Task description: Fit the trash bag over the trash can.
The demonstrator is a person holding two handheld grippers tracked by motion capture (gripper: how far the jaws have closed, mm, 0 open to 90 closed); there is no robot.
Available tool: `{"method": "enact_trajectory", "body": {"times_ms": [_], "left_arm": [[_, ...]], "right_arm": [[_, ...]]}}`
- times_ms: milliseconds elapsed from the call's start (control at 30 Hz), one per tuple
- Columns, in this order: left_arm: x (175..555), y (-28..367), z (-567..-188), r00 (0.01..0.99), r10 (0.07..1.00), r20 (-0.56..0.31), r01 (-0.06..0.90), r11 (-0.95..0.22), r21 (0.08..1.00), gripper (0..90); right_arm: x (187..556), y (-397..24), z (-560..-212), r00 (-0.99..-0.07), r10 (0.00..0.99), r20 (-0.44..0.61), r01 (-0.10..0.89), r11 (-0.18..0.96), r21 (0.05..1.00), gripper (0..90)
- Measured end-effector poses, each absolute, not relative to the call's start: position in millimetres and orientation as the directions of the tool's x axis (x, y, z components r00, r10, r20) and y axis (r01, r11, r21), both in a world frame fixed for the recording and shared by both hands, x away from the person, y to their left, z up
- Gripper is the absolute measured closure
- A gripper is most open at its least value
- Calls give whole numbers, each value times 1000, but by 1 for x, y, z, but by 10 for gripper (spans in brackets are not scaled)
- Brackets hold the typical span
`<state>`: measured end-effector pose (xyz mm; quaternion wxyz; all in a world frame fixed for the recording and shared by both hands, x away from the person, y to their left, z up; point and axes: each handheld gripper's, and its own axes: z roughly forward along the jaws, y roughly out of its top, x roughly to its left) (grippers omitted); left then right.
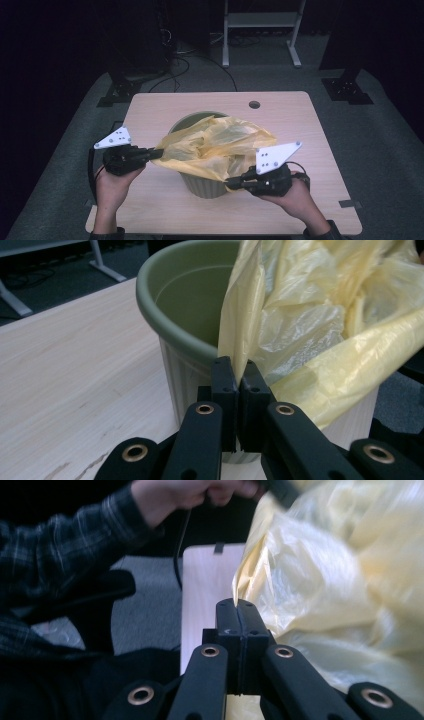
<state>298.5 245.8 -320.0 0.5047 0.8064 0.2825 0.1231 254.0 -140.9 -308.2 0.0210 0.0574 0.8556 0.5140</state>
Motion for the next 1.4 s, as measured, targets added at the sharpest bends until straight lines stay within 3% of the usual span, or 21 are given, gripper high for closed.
{"method": "enact_trajectory", "body": {"times_ms": [367,433,633,867,1100,1233,1400], "left_arm": [[312,252,-333,780,619,-98,370,-328,869,878],[313,253,-332,783,615,-97,367,-330,870,878],[316,253,-327,786,610,-103,363,-320,875,860],[323,250,-320,779,622,-75,354,-338,872,856],[330,246,-316,779,624,-58,347,-352,869,857],[331,242,-315,781,622,-58,346,-354,869,857],[332,240,-315,782,620,-54,342,-355,870,857]], "right_arm": [[260,-115,-374,-987,127,99,154,550,821,882],[258,-120,-366,-987,130,99,153,523,839,756],[248,-144,-332,-988,146,56,118,463,879,683],[250,-178,-279,-965,263,-20,77,355,932,603],[266,-203,-244,-928,373,-7,93,248,964,506],[283,-197,-237,-926,377,11,115,253,961,414],[295,-181,-240,-945,321,53,140,255,957,396]]}}
